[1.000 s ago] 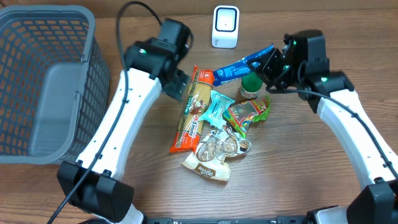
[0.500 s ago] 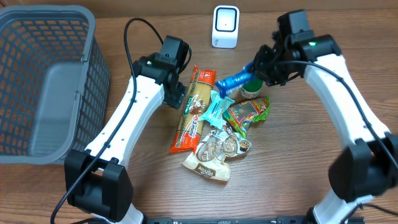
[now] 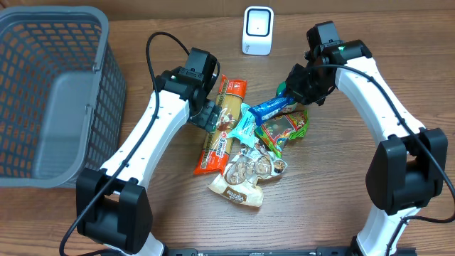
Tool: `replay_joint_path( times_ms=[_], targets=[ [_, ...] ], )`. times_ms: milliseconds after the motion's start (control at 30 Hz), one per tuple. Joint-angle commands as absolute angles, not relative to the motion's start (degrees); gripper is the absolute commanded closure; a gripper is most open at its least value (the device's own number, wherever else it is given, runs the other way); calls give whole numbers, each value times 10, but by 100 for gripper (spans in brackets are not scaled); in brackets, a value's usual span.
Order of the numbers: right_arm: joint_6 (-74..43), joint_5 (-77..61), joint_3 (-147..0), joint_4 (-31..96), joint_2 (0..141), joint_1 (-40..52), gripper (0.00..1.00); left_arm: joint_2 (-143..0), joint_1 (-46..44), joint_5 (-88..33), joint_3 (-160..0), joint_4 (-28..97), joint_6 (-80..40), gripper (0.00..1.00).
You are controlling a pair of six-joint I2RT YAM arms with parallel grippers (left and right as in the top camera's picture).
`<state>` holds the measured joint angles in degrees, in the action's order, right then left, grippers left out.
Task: Scan the item barcode
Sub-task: 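Carry the Oreo pack with both grippers up toward the scanner, then hold the Oreo pack in front of the scanner with both grippers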
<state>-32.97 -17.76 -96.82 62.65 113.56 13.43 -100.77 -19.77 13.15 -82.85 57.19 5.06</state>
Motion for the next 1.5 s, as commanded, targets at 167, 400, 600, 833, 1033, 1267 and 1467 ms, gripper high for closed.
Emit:
replay_joint_path(
  times_ms=[167,400,600,833,1033,1267,1467],
  targets=[
    [-325,-181,-992,620,1123,136,96,-1002,-200,65,-823,564,74,0],
    [-262,-260,-1039,594,1123,139,96,-1002,-199,20,-823,558,78,0],
    [-240,-222,-1135,656,1122,152,96,-1002,-190,-53,-823,534,89,0],
    [-202,-165,-1224,723,1120,181,96,-1002,-170,-110,-823,524,110,0],
    [-147,-181,-1228,703,1081,201,96,-1002,-138,-286,-823,523,159,0],
    [-84,-181,-1228,701,995,202,96,-1002,-52,-565,-823,535,270,0],
    [-3,-299,-1227,682,963,202,96,-1002,25,-770,-823,574,343,0]
  ],
)
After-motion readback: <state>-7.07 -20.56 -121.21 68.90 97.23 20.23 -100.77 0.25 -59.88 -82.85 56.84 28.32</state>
